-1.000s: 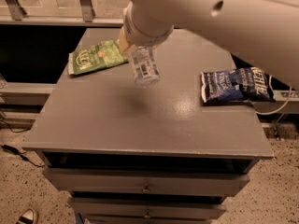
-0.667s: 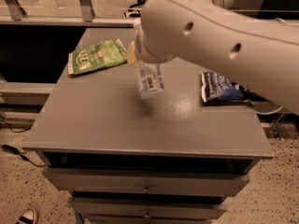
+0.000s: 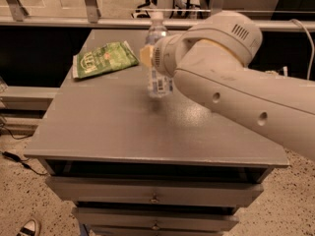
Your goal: Place blue plastic bottle upright
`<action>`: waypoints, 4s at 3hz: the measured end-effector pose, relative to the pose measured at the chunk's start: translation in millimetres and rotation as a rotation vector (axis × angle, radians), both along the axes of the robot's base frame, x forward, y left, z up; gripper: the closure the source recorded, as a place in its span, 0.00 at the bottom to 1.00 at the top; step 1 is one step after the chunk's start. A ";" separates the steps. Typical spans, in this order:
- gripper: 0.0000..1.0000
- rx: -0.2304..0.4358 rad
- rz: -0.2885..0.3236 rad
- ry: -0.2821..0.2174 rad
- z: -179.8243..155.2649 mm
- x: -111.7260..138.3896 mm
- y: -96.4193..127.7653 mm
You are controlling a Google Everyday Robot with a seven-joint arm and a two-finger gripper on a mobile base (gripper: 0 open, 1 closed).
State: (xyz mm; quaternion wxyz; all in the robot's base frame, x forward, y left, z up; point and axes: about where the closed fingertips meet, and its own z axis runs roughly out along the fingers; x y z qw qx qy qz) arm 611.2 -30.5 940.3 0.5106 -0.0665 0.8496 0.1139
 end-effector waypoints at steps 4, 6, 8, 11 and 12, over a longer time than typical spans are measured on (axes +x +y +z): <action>1.00 0.012 0.119 -0.242 52.1 7.2 4.3; 1.00 -0.044 0.267 -0.334 48.1 -3.9 12.5; 1.00 0.061 0.295 -0.331 37.3 -13.8 17.9; 1.00 0.150 0.324 -0.385 -3.9 -16.2 11.8; 1.00 0.187 0.322 -0.418 -11.9 -11.6 12.9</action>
Offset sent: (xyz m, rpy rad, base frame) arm 0.0092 -0.0025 0.0409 0.0756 -0.1360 0.0242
